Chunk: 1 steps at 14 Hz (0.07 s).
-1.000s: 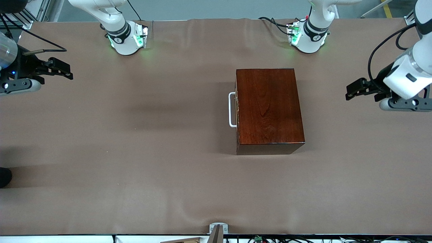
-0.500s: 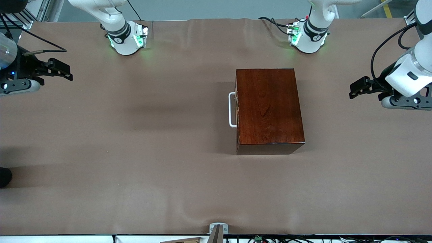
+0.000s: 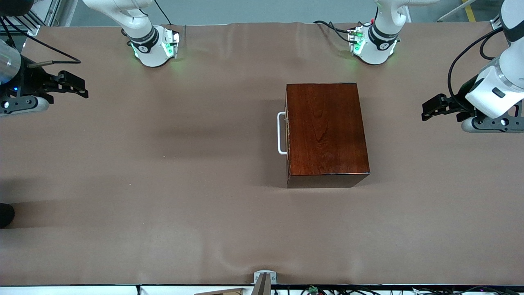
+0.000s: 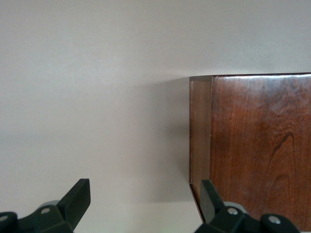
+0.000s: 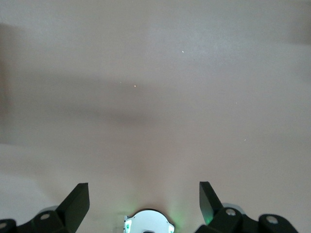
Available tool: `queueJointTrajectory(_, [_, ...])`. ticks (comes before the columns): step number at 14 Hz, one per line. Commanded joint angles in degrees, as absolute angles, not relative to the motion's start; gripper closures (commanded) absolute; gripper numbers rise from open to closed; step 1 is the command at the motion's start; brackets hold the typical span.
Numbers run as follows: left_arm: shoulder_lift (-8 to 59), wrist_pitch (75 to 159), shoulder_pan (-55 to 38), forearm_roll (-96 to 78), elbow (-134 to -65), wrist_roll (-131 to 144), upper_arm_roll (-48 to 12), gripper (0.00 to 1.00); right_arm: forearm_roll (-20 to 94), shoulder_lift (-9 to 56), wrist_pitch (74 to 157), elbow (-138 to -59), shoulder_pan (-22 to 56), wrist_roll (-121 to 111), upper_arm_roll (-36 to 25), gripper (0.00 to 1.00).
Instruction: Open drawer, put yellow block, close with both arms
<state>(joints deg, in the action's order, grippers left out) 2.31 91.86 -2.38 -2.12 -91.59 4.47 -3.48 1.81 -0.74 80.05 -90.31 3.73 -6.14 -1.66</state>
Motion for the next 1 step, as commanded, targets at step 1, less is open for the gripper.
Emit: queueJointTrajectory(1, [2.3, 92.0, -2.5, -1.0, -90.9, 5.3, -3.5, 0.00, 1.9, -0.5, 80.1, -89.8, 4.0, -5.9, -1.7, 0.00])
